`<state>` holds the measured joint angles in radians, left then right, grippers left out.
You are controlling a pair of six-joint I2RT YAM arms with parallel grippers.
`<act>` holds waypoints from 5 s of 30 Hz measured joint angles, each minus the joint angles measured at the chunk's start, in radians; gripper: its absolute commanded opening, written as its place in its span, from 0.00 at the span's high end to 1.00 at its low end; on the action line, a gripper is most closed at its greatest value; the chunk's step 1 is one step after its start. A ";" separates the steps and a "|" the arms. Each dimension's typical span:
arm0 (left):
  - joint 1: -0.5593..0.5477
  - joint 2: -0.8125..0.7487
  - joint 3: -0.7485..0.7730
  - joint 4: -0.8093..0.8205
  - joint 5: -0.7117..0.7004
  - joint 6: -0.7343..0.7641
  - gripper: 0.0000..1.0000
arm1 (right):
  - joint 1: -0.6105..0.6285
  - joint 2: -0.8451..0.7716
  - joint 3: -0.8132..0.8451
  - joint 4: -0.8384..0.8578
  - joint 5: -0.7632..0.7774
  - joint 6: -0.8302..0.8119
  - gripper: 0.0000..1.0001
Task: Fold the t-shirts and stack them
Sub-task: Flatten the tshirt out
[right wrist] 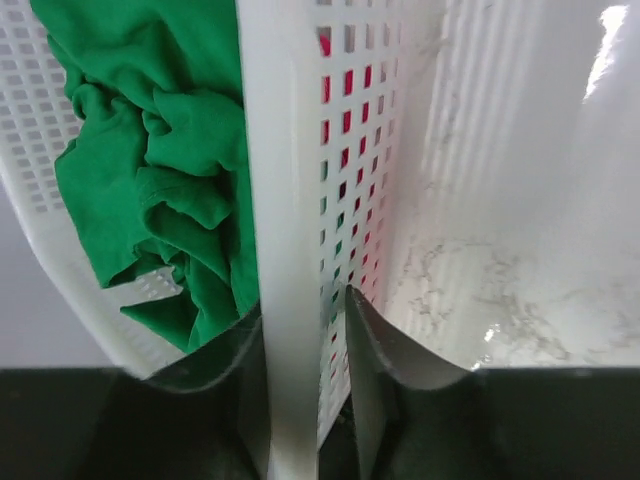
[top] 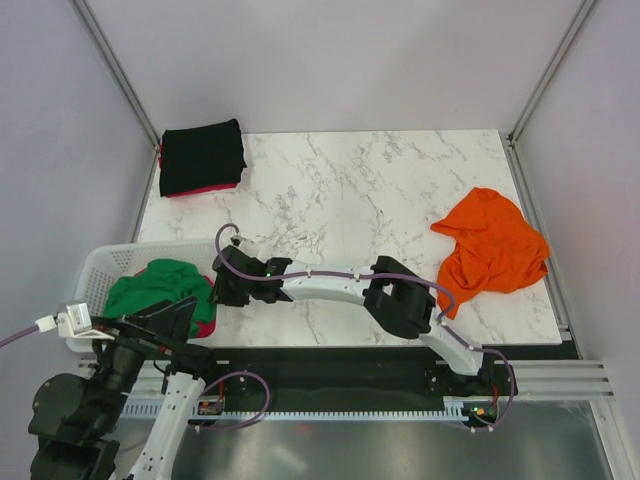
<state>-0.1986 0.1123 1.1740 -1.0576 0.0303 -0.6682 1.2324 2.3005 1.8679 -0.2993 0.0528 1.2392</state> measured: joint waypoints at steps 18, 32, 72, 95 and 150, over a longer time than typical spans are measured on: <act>0.003 0.057 0.143 -0.016 0.044 0.045 0.00 | 0.002 -0.138 -0.112 0.029 -0.146 -0.150 0.02; 0.180 0.378 -0.274 0.325 0.448 0.020 0.00 | -0.918 -0.961 -0.523 -0.322 0.164 -0.543 0.03; -0.124 0.867 -0.481 0.619 0.212 0.174 0.00 | -1.435 -0.366 -0.508 -0.247 0.210 -0.720 0.61; -0.124 0.891 -0.481 0.618 0.207 0.192 0.00 | -1.391 -0.527 -0.597 -0.180 -0.019 -0.667 1.00; -0.131 0.909 -0.481 0.617 0.211 0.203 0.00 | -1.442 -0.463 -0.722 -0.056 0.048 -0.715 0.59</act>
<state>-0.3298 1.0214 0.6930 -0.4404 0.2417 -0.4652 -0.2096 1.8374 1.1458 -0.3550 0.1005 0.5243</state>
